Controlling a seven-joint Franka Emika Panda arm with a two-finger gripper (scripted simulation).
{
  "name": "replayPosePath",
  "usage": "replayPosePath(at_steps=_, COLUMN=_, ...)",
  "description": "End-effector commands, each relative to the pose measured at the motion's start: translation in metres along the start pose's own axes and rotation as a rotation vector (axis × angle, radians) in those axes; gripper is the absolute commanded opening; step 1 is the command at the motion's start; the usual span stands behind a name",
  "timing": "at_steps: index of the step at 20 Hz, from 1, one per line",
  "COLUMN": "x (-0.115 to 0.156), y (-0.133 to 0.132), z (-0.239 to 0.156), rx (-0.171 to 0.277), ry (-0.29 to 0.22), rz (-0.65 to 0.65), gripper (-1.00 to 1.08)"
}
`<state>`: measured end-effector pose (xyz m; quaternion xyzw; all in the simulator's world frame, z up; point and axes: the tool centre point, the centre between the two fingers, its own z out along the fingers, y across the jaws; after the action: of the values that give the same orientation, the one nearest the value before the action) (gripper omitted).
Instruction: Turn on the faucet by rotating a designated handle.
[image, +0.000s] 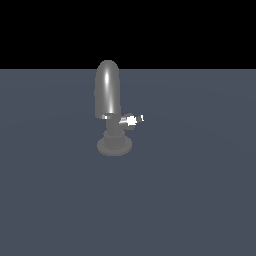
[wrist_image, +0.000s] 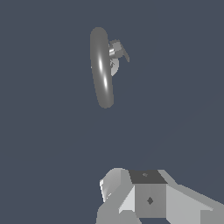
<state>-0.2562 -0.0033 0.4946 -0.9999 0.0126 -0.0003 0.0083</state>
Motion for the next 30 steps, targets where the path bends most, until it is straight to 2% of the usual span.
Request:
replayPosePath(at_steps=1, x=0.0, y=0.0, z=0.0, rx=0.0, ry=0.0, rz=0.0, gripper=-1.0)
replayPosePath(at_steps=8, x=0.006, y=-0.002, z=0.0, rx=0.007, ry=-0.02, rz=0.017, gripper=-1.0)
replayPosePath(at_steps=14, x=0.02, y=-0.007, z=0.001, rx=0.023, ry=-0.069, rz=0.058, gripper=-1.0)
replayPosePath(at_steps=20, x=0.043, y=-0.014, z=0.004, rx=0.05, ry=-0.149, rz=0.125, gripper=-1.0)
replayPosePath(at_steps=30, x=0.092, y=-0.023, z=0.016, rx=0.108, ry=-0.32, rz=0.269, gripper=-1.0)
